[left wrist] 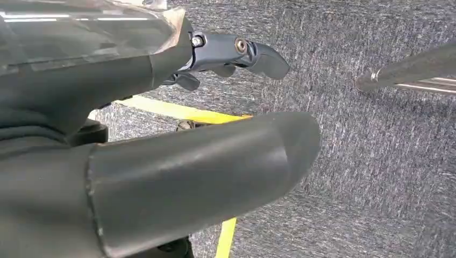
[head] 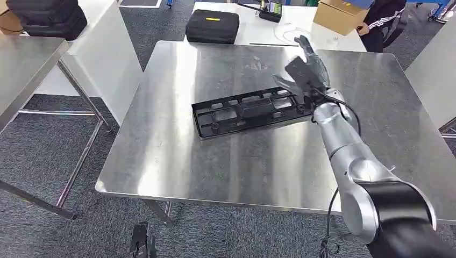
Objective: Take the parts from the cabinet and place them on the table.
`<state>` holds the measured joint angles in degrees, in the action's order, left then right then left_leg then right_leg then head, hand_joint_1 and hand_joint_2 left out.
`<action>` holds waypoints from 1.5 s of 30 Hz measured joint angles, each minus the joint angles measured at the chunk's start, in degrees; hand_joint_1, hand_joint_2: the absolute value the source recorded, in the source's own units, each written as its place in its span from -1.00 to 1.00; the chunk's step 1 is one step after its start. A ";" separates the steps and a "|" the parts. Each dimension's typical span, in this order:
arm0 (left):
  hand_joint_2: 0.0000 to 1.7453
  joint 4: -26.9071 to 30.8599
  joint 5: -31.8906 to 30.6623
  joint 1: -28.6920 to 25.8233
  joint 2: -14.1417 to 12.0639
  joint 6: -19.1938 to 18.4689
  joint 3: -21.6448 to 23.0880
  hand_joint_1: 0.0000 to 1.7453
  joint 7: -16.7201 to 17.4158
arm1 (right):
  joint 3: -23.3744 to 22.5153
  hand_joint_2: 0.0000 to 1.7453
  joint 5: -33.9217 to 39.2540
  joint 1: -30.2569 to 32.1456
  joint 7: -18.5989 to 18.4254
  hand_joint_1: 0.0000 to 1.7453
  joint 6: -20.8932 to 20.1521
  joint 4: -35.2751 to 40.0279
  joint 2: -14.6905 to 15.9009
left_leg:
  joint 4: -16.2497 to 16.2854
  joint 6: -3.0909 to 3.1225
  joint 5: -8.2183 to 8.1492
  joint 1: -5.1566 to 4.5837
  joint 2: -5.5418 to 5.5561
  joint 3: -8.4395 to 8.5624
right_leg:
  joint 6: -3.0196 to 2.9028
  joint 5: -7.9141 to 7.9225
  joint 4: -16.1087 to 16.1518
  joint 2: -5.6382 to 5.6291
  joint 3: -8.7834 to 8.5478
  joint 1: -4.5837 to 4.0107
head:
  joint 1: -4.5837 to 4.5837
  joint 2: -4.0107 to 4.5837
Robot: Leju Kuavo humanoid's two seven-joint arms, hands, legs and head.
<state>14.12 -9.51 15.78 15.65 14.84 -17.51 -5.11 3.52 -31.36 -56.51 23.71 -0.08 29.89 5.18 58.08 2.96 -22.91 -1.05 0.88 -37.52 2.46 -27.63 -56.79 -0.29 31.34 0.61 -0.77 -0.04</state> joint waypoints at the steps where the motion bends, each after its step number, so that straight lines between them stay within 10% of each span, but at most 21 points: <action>1: -1.00 0.00 0.00 -0.12 0.18 0.27 0.24 -1.00 -0.29 | -0.75 -1.00 7.57 1.40 0.79 -1.00 -6.22 1.41 1.10 | 0.00 0.00 0.00 0.00 0.06 0.00 | 0.00 0.00 0.01 0.10 -0.01 0.01 | 0.00 0.00; 5: -1.00 0.00 0.02 -0.84 0.72 0.64 1.73 -1.00 -1.55 | -1.68 -1.00 35.10 7.51 1.32 -1.00 -24.54 7.38 6.52 | 0.03 0.02 0.00 -0.07 0.27 -0.02 | 0.02 0.00 0.01 0.26 -0.10 0.06 | 0.00 -0.02; 11: -1.00 -0.02 0.35 -0.92 1.31 1.27 3.50 -1.00 -1.82 | 4.05 -1.00 54.75 20.69 -1.15 -1.00 -22.87 26.51 12.49 | 0.03 0.15 -0.10 -0.07 0.20 -0.02 | 0.03 -0.01 0.02 0.18 -0.09 0.05 | -0.02 0.00; 25: -1.00 -0.02 0.04 -0.76 1.49 0.33 7.54 -1.00 0.39 | 13.66 -1.00 41.33 50.83 13.64 -1.00 -14.33 73.26 16.14 | -0.03 0.03 -0.33 0.05 0.25 0.06 | 0.31 -0.34 0.03 0.24 -0.15 -0.04 | 0.00 0.00; 45: -1.00 -0.02 1.44 -0.99 1.57 2.12 8.04 -1.00 -0.61 | 13.11 -1.00 36.52 60.72 14.89 -1.00 -14.85 86.98 13.91 | -0.01 0.17 -0.39 -0.06 0.27 0.13 | 0.43 -0.41 0.05 0.26 -0.23 0.07 | 0.00 0.00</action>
<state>14.10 -8.07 14.79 17.22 16.96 -9.46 -5.73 16.63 5.16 4.20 38.60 -14.93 116.87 19.08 58.07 3.12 -23.30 -1.11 1.14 -37.39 2.89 -28.04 -56.75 -0.03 31.11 0.68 -0.76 -0.04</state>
